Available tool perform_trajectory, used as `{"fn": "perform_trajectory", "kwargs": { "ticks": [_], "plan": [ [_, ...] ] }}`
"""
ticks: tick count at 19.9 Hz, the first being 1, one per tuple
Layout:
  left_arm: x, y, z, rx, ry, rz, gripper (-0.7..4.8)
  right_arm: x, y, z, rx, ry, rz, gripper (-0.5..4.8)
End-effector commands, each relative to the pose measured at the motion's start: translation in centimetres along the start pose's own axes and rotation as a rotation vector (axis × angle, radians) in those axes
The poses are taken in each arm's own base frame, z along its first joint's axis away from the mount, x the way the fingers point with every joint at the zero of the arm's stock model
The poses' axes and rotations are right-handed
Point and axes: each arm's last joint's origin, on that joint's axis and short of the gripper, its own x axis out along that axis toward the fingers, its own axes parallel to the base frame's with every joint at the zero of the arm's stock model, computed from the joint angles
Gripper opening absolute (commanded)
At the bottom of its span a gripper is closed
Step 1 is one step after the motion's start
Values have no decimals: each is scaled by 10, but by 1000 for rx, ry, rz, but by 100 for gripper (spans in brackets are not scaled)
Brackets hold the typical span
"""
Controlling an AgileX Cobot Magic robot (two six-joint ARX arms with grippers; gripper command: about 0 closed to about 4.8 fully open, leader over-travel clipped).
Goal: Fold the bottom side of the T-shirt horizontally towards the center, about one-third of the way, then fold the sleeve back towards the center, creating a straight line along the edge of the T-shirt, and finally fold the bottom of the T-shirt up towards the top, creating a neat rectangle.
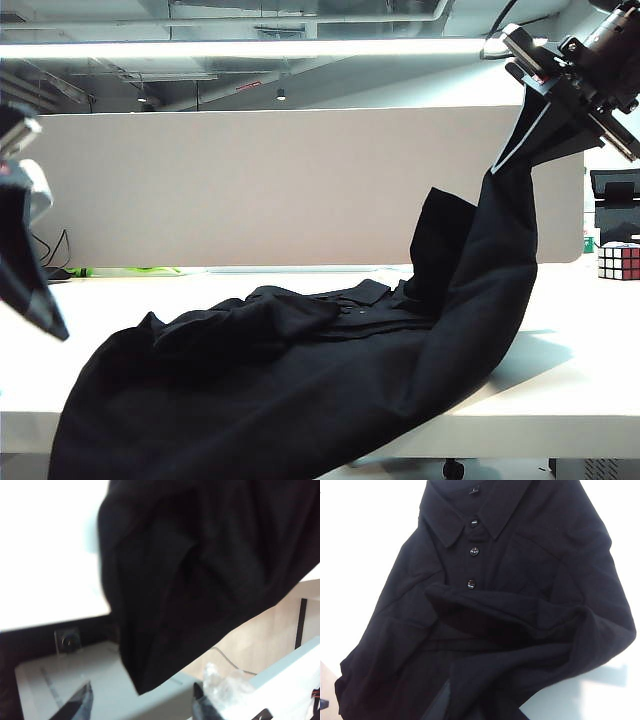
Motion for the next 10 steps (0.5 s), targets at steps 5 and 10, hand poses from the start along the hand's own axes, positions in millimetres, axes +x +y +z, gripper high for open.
{"fn": "perform_trajectory", "kwargs": {
  "ticks": [5,10],
  "plan": [
    [22,5,10,-41,51,-66,247,-3,3,4,-31,-33,9,-5],
    [44,1,8,3,117,-53,247,-3,3,4,-30,-34,8,-5]
  ]
}}
